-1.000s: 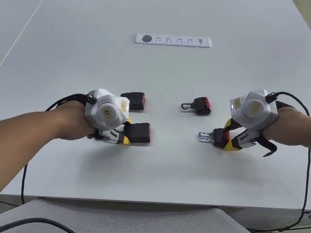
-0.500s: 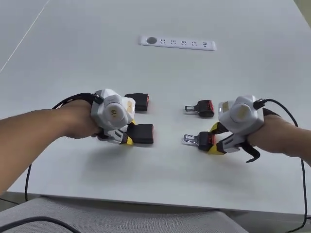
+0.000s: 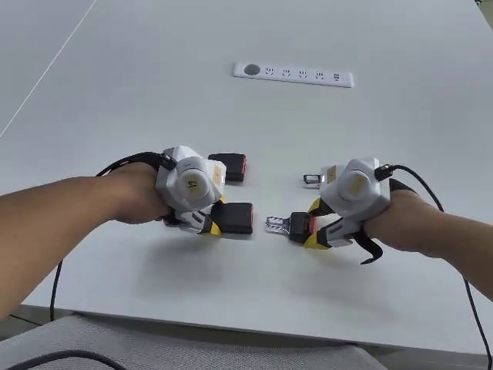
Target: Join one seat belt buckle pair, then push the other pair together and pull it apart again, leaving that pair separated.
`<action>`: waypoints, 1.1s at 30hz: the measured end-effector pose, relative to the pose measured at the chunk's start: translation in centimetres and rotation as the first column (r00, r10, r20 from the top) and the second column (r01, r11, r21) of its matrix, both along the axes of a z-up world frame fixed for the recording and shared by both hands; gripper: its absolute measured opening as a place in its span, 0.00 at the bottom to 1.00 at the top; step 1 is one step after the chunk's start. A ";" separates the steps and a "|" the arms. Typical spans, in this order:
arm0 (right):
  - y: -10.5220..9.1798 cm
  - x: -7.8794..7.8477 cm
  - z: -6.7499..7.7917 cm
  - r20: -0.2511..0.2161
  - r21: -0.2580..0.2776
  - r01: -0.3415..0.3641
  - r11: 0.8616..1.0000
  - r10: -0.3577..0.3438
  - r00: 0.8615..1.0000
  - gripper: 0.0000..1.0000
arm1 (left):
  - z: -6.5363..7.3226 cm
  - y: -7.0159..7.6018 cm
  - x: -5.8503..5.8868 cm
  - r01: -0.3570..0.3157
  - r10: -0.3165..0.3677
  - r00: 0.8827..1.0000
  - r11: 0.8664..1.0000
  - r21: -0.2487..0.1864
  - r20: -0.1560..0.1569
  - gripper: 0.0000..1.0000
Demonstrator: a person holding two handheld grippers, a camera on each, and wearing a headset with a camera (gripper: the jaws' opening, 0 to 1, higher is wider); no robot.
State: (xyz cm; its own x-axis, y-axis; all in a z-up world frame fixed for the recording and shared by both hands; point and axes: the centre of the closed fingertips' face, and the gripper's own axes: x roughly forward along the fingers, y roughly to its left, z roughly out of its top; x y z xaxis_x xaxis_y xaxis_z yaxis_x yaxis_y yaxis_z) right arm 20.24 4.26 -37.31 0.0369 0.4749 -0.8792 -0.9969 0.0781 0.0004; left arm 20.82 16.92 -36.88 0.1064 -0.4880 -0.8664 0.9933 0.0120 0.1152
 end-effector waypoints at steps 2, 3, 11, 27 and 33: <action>0.4 0.1 0.0 0.000 0.001 -0.001 1.000 0.001 1.000 0.34 | -0.1 0.0 0.1 0.002 -0.002 1.000 1.000 -0.003 -0.003 0.32; 0.6 0.1 0.0 0.001 0.000 -0.007 1.000 0.007 1.000 0.34 | -0.1 0.0 0.1 0.003 -0.003 1.000 1.000 -0.006 -0.004 0.32; 1.8 0.2 0.0 0.004 0.014 -0.022 1.000 0.022 1.000 0.34 | -0.2 0.1 0.1 -0.005 0.005 1.000 1.000 -0.006 -0.017 0.32; 3.4 0.3 0.4 0.077 -0.028 -0.082 0.996 0.083 0.994 0.34 | -0.2 0.1 0.1 0.007 -0.007 1.000 1.000 0.012 -0.010 0.32; 3.6 0.4 0.3 0.054 -0.014 -0.062 0.998 0.063 0.997 0.34 | -0.2 0.1 0.2 0.008 -0.008 1.000 1.000 0.018 -0.011 0.32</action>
